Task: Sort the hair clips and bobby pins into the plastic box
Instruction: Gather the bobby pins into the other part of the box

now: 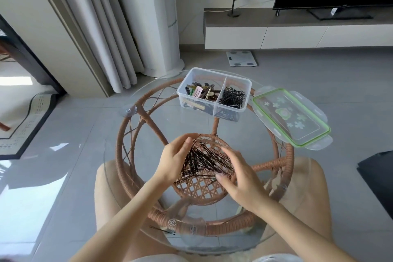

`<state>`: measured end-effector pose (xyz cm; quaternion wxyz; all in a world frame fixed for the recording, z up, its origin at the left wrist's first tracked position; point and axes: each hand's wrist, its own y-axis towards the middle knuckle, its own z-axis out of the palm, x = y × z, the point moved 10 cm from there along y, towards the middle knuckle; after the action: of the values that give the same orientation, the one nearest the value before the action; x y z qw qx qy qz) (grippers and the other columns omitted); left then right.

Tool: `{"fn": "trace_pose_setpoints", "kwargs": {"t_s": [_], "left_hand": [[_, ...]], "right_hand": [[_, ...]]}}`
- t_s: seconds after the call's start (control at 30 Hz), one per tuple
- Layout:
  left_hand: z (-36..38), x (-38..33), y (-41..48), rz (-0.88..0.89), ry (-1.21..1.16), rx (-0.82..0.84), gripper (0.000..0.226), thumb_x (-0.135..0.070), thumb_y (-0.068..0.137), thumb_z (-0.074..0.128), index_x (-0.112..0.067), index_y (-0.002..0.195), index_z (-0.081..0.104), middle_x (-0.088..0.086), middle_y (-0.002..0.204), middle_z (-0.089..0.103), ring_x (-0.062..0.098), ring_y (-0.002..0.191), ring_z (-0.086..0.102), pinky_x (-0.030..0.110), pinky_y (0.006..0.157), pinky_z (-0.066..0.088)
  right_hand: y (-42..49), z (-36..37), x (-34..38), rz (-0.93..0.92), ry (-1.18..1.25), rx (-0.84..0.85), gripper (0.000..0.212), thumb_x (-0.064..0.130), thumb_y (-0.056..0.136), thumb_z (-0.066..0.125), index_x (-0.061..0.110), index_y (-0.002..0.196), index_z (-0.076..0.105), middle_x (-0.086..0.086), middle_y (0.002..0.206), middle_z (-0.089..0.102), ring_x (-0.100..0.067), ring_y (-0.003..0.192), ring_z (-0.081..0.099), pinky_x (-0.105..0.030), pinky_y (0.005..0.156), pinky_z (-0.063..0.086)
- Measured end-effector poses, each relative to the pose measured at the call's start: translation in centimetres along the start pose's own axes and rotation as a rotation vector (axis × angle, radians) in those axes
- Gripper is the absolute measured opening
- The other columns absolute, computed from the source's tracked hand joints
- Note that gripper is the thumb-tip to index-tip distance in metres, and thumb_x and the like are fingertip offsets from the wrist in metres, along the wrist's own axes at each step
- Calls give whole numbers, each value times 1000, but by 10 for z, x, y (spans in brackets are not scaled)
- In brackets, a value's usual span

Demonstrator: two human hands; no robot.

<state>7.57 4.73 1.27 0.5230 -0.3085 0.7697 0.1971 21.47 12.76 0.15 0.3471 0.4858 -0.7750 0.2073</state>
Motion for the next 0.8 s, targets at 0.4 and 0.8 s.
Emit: {"fn": "trace_pose_setpoints", "kwargs": {"t_s": [0.4, 0.8], "left_hand": [[-8, 4, -43, -107, 931, 191, 94, -67, 69, 60, -18, 143, 28, 2, 136, 39, 20, 126, 35, 32, 108, 32], [17, -6, -9, -36, 933, 261, 41, -34, 84, 65, -7, 114, 57, 9, 112, 58, 24, 101, 58, 31, 85, 46]], "right_hand": [[10, -10, 16, 71, -374, 27, 97, 64, 69, 63, 19, 144, 20, 3, 148, 30, -14, 133, 29, -33, 112, 24], [38, 15, 19, 17, -423, 74, 55, 44, 82, 60, 4, 121, 52, -10, 118, 55, -24, 112, 50, -32, 94, 44]]}}
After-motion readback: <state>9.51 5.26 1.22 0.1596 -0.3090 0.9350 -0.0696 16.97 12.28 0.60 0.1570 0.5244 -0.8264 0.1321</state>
